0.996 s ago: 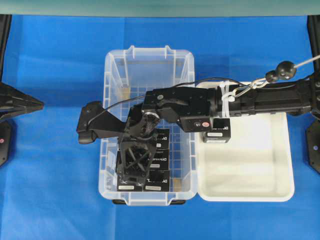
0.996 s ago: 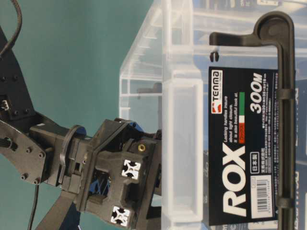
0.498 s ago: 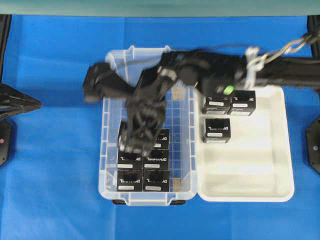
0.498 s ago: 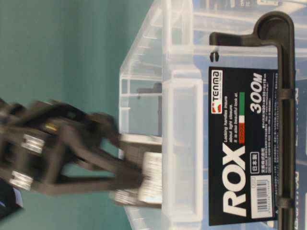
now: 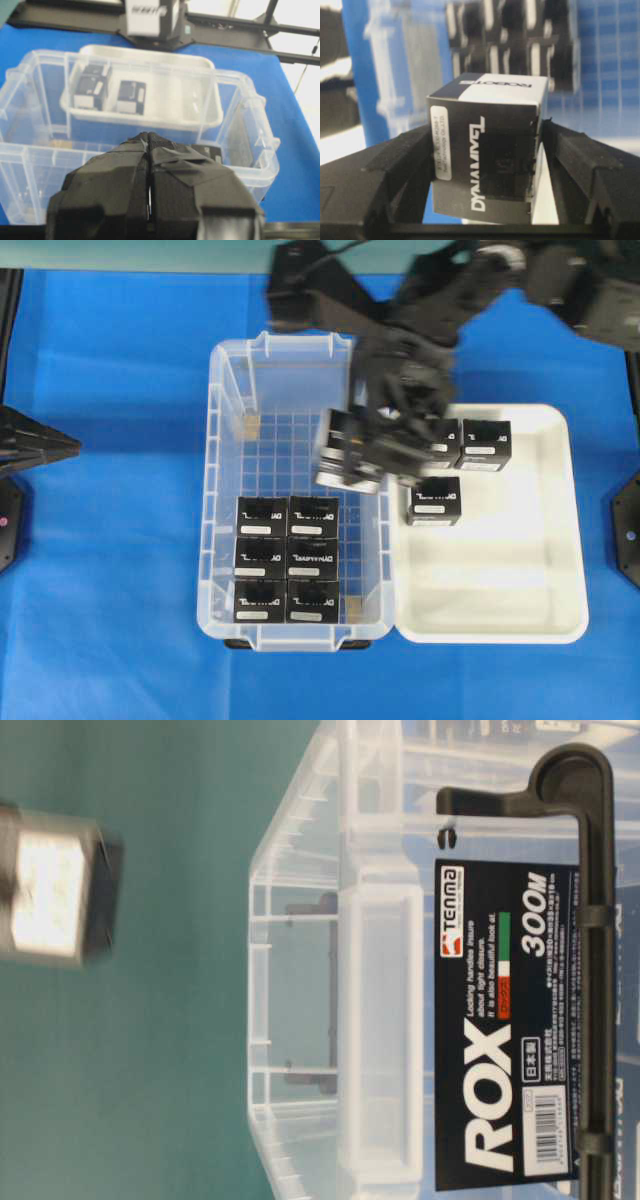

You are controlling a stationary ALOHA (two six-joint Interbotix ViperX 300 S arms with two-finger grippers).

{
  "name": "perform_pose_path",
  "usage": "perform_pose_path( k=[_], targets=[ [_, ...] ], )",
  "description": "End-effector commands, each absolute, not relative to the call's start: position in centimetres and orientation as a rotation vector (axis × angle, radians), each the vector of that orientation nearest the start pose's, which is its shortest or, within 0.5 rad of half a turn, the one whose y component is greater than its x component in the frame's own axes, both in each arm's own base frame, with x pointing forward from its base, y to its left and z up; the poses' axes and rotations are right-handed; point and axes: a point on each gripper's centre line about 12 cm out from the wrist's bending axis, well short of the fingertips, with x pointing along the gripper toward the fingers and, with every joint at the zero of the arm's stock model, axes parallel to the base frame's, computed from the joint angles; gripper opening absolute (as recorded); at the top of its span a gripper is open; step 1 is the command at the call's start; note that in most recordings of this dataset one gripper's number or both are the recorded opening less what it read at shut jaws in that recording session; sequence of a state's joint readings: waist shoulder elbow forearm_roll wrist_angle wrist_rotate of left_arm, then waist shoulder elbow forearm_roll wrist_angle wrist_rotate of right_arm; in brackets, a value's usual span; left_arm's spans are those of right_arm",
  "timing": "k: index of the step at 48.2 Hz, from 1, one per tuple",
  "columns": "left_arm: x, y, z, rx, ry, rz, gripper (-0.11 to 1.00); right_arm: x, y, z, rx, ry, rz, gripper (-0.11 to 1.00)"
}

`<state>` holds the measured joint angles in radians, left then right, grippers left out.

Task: Pick the box from inside the plastic case
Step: 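Lift the black box and carry it right to the white tray, then lower the box into the tray's empty lower-right spot and release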

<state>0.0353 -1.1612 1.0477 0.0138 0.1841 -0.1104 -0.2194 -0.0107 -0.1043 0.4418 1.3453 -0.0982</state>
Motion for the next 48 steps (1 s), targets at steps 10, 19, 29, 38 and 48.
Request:
perform_pose_path(
  k=[10, 19, 29, 38, 48],
  targets=[
    [16.5, 0.7, 33.8, -0.095, 0.046, 0.044, -0.06, 31.9, -3.0, 35.4, 0.454, 1.221, 0.142, 0.71],
    [16.4, 0.7, 33.9, -0.092, 0.041, 0.045, -0.06, 27.3, -3.1, 31.5, 0.429, 1.263, 0.066, 0.71],
    [16.4, 0.9, 34.0, -0.092, 0.039, 0.059, -0.06, 24.1, -3.7, 26.3, 0.309, 1.255, -0.017, 0.71],
    [16.4, 0.9, 34.0, -0.095, 0.037, 0.059, -0.06, 22.6, -3.8, 21.4, 0.233, 1.289, -0.005, 0.68],
    [16.4, 0.9, 34.2, -0.096, 0.034, 0.059, -0.06, 22.8, -4.0, 18.7, 0.191, 1.281, 0.001, 0.69]
  ],
)
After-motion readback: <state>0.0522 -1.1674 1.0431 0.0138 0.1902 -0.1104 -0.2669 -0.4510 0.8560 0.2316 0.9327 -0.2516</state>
